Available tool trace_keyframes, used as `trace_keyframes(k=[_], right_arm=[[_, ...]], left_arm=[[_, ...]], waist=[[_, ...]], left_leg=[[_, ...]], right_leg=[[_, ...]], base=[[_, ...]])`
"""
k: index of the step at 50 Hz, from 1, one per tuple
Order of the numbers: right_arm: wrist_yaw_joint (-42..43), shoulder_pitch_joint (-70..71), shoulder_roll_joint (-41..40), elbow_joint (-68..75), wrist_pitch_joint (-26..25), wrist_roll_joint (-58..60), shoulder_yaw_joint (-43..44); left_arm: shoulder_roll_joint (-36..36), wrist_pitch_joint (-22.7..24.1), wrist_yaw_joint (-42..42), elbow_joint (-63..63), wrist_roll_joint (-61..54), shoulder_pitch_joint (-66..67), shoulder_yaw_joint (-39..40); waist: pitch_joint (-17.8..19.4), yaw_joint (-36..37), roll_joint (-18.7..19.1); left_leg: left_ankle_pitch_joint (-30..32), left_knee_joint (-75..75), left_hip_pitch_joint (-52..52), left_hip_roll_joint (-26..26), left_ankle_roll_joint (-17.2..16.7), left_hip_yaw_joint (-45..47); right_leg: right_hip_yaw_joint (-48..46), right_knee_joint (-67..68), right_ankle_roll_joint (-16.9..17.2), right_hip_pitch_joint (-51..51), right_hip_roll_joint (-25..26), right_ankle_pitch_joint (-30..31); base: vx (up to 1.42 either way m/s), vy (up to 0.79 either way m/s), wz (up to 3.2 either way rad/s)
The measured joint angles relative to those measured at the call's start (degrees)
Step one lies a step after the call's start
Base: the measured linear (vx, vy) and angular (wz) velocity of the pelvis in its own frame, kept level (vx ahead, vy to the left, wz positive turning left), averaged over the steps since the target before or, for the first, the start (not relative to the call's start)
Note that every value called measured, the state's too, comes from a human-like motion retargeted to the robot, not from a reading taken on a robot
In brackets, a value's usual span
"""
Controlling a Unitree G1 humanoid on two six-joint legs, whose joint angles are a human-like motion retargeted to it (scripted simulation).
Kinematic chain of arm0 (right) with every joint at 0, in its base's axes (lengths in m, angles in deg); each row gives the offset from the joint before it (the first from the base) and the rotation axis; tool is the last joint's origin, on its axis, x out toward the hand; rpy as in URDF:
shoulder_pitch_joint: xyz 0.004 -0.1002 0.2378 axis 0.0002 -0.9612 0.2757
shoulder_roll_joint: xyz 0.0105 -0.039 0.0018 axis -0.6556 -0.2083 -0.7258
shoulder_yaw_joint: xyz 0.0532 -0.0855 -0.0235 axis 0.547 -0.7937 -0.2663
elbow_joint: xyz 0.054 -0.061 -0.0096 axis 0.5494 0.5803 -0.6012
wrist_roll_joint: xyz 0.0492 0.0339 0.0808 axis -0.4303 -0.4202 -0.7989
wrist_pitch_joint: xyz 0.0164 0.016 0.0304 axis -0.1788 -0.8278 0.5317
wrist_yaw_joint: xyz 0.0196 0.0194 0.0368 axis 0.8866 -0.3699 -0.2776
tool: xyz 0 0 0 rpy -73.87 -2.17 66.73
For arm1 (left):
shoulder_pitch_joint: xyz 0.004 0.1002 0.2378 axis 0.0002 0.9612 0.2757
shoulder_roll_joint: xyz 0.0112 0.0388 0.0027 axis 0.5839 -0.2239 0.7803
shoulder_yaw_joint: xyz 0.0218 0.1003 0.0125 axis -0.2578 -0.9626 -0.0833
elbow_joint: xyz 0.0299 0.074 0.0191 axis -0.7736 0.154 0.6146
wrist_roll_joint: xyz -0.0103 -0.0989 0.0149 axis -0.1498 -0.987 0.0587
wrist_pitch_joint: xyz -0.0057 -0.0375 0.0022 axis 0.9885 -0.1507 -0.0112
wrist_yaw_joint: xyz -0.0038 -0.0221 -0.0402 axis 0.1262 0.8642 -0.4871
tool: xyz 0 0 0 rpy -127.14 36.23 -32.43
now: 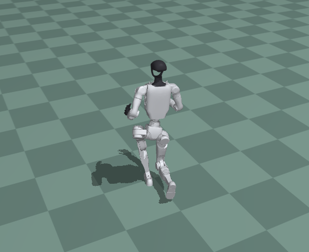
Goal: Run
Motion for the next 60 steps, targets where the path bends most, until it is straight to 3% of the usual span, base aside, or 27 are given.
trace_keyframes(k=[2, 5, 9, 12, 15, 17, 20, 23, 25, 27, 30, 33, 35, 37, 40, 43, 45, 47, 48, 51, 53, 55, 56, 60], right_arm=[[-0.8, -5.8, -1.2, 5.5, -0.5, 0.2, -1.8], [-1.9, -12.7, -1.6, 13.8, 0.2, 0.3, -3.5], [-2.7, -22.6, 3.6, 13.5, 2.4, -2.1, -3.3], [-3.0, -28.7, 7.6, 10.4, 3.5, -5.2, -1.5], [-2.7, -33.3, 8.9, 7.8, 4.2, -6.9, 1.4], [-0.9, -33.4, 8.5, 6.5, 4.2, -6.7, 2.7], [2.2, -28.7, 7.3, 4.3, 4.6, -5.1, 3.9], [6.9, -15.9, 6.4, 2.5, 3.0, -0.7, 5.5], [9.6, -3.6, 6.0, 1.4, 0.9, 3.2, 6.1], [11.3, 6.4, 5.9, -1.0, -0.3, 4.5, 6.1], [10.7, 12.7, 5.6, -5.6, -0.1, 2.3, 5.3], [6.8, 10.1, 4.1, -8.3, 1.7, -0.5, 3.0], [4.0, 6.8, 2.8, -7.8, 2.0, -1.3, 1.3], [1.9, 2.4, 1.6, -5.1, 2.0, -1.1, -0.4], [0.0, -5.8, -0.4, 1.0, 1.1, -0.5, -2.6], [-0.5, -12.6, -0.9, 8.9, 1.3, 0.3, -2.9], [-0.5, -18.1, 1.0, 11.3, 2.2, -0.4, -2.6], [-1.2, -23.9, 4.2, 10.8, 3.2, -3.0, -1.6], [-1.5, -26.5, 5.6, 10.4, 3.5, -4.4, -1.0], [-2.0, -33.8, 7.8, 9.4, 4.1, -7.5, 1.9], [-1.3, -36.8, 8.0, 8.9, 4.2, -8.2, 4.0], [0.5, -36.7, 7.5, 8.7, 4.2, -8.0, 5.3], [1.4, -35.4, 7.1, 8.4, 4.2, -7.6, 5.5], [7.0, -21.7, 5.1, 8.2, 2.7, -3.2, 6.8]], left_arm=[[-1.6, -0.8, 2.3, -0.4, 3.1, -7.5, -0.8], [-3.3, -2.9, 8.1, -0.1, 8.1, -24.6, -2.5], [-5.7, -2.6, 11.7, -4.7, 8.9, -39.2, -3.5], [-5.9, 0.3, 10.5, -8.2, 8.3, -43.4, -4.6], [-5.1, 4.2, 7.1, -10.5, 8.0, -42.7, -7.7], [-4.3, 5.1, 4.9, -11.0, 8.0, -39.7, -9.7], [-3.7, 3.7, 2.7, -8.5, 8.3, -31.9, -11.1], [-2.8, -0.5, 1.2, -2.4, 8.7, -21.7, -10.2], [-1.6, -2.6, 0.4, 1.3, 7.8, -14.8, -8.2], [0.7, -2.9, -1.1, 2.0, 5.3, -7.1, -5.6], [5.4, -1.2, -4.4, -0.8, 1.6, 4.2, -1.2], [6.7, 0.6, -6.7, -2.5, -1.8, 11.0, 2.7], [5.5, 0.7, -6.0, -3.0, -3.0, 11.9, 3.7], [3.7, 0.6, -4.1, -4.1, -2.0, 9.0, 3.3], [1.1, 0.1, -0.3, -5.9, 1.7, -0.9, 2.1], [-0.9, -2.3, 6.9, -4.2, 6.8, -20.9, -0.1], [-2.8, -3.0, 10.3, -4.0, 7.4, -31.7, -1.1], [-4.3, -2.0, 11.1, -5.3, 6.3, -37.7, -1.4], [-4.7, -1.0, 10.8, -6.1, 5.7, -39.6, -1.7], [-5.0, 3.1, 8.2, -8.6, 4.3, -41.3, -4.1], [-4.9, 5.0, 6.0, -9.9, 4.1, -40.1, -6.2], [-4.6, 5.2, 3.9, -10.4, 3.9, -37.4, -7.9], [-4.6, 4.6, 3.3, -9.5, 4.0, -35.1, -8.4], [-4.5, -0.8, 1.1, -2.5, 5.1, -23.8, -8.1]], waist=[[-1.8, -2.8, 0.7], [-4.0, -6.6, 2.9], [-7.0, -11.5, 7.5], [-6.4, -11.9, 13.8], [-6.7, -11.2, 18.7], [-7.3, -8.7, 21.0], [-7.6, -4.2, 21.5], [-5.8, 1.0, 19.9], [-4.8, 4.7, 18.6], [-5.4, 7.6, 16.9], [-5.7, 7.7, 10.8], [-7.5, 7.2, 5.2], [-9.0, 4.8, 2.5], [-9.3, 1.9, 1.4], [-8.5, -2.9, 1.1], [-6.0, -7.3, 2.5], [-6.5, -10.3, 4.5], [-6.6, -11.6, 8.3], [-6.1, -11.7, 10.7], [-5.6, -11.5, 17.2], [-6.2, -10.0, 20.5], [-6.7, -7.7, 22.2], [-6.8, -6.4, 22.0], [-5.2, -0.1, 19.9]], left_leg=[[-5.4, 5.6, -1.7, -0.4, 2.7, -1.5], [-13.3, 7.6, -0.3, 2.0, 2.7, -5.8], [-15.0, -0.5, 11.8, 4.8, 1.7, -6.8], [-8.6, -3.2, 23.4, 12.0, -5.3, -8.9], [6.5, 1.5, 28.4, 19.5, -12.8, -11.0], [14.0, 8.6, 28.6, 24.8, -13.9, -11.5], [16.6, 23.9, 26.4, 31.2, -11.0, -11.3], [12.2, 40.5, 17.5, 35.8, -5.7, -13.2], [8.6, 47.6, 6.3, 37.6, -2.0, -15.0], [5.8, 46.3, -4.3, 36.9, 0.6, -14.5], [3.0, 29.7, -9.4, 27.5, 0.8, -7.2], [4.0, 3.3, -8.8, 16.1, -4.5, -1.9], [5.3, -9.5, -7.3, 9.2, -6.6, -0.2], [4.9, -9.8, -5.5, 5.7, -4.9, 0.2], [-2.8, -1.4, -2.9, 3.0, 0.9, -0.7], [-12.8, 1.6, 3.7, 3.9, 2.7, -4.3], [-15.7, -0.2, 9.7, 4.7, 2.7, -5.4], [-14.4, -3.0, 17.8, 6.9, 1.5, -6.0], [-12.5, -3.4, 22.0, 9.8, -1.2, -6.9], [0.5, 0.0, 29.8, 18.8, -9.9, -9.7], [10.0, 5.7, 31.0, 24.9, -13.2, -10.8], [15.2, 13.9, 30.6, 30.3, -13.1, -11.2], [15.1, 19.2, 29.7, 32.5, -11.4, -10.7], [9.1, 40.8, 20.5, 39.8, -3.5, -12.5]], right_leg=[[0.6, 10.3, -2.7, -8.2, -0.1, -1.9], [2.9, 21.8, -6.7, -27.8, 3.2, -4.2], [4.3, 17.9, -7.9, -47.8, 8.1, -8.1], [-1.2, 0.8, -6.9, -50.2, 14.5, -9.1], [-5.8, -19.5, -4.4, -48.3, 21.1, -8.6], [-8.3, -26.6, -4.7, -46.4, 24.6, -8.0], [-10.4, -23.4, -9.7, -43.5, 27.3, -13.4], [-9.5, -16.8, -17.3, -38.2, 29.3, -24.9], [-8.2, -16.8, -19.7, -34.7, 30.3, -29.5], [-6.4, -19.4, -18.6, -29.5, 29.8, -29.5], [-2.5, -20.9, -11.2, -16.3, 22.2, -25.9], [-0.4, -20.1, -1.2, -9.1, 14.3, -6.8], [0.4, -15.8, 2.5, -7.8, 9.4, 3.9], [0.5, -8.1, 2.7, -7.9, 5.9, 7.8], [0.7, 7.6, 0.0, -12.4, 1.9, 6.1], [2.8, 19.3, -4.3, -27.4, 2.3, 0.3], [4.2, 20.9, -6.5, -39.1, 3.4, -4.1], [3.0, 14.0, -7.0, -45.7, 6.6, -6.6], [0.8, 8.3, -7.1, -47.0, 9.0, -7.3], [-5.2, -12.9, -5.2, -46.8, 16.9, -7.9], [-8.2, -24.5, -4.1, -45.5, 21.8, -7.2], [-10.6, -28.2, -5.5, -43.6, 24.8, -7.9], [-11.1, -25.8, -7.5, -43.1, 25.3, -10.2], [-11.1, -16.2, -17.7, -37.5, 27.9, -24.3]], base=[[-0.10, 0.02, -0.01], [-0.11, -0.02, -0.58], [0.05, 0.05, -0.74], [0.18, -0.06, -1.10], [0.07, -0.12, -0.70], [-0.04, -0.10, -0.77], [-0.08, -0.07, -0.51], [-0.08, -0.11, 0.10], [-0.11, -0.11, 0.13], [-0.04, -0.02, 0.33], [0.13, 0.10, 1.17], [0.09, 0.12, 0.90], [-0.01, 0.09, 0.91], [-0.05, 0.06, 0.47], [-0.06, 0.05, -0.16], [-0.09, -0.01, -0.81], [-0.02, 0.04, -0.87], [0.11, 0.07, -1.22], [0.15, -0.03, -1.34], [0.11, -0.12, -1.01], [-0.03, -0.12, -0.78], [-0.07, -0.10, -0.64], [-0.08, -0.08, -0.43], [-0.08, -0.12, 0.05]])
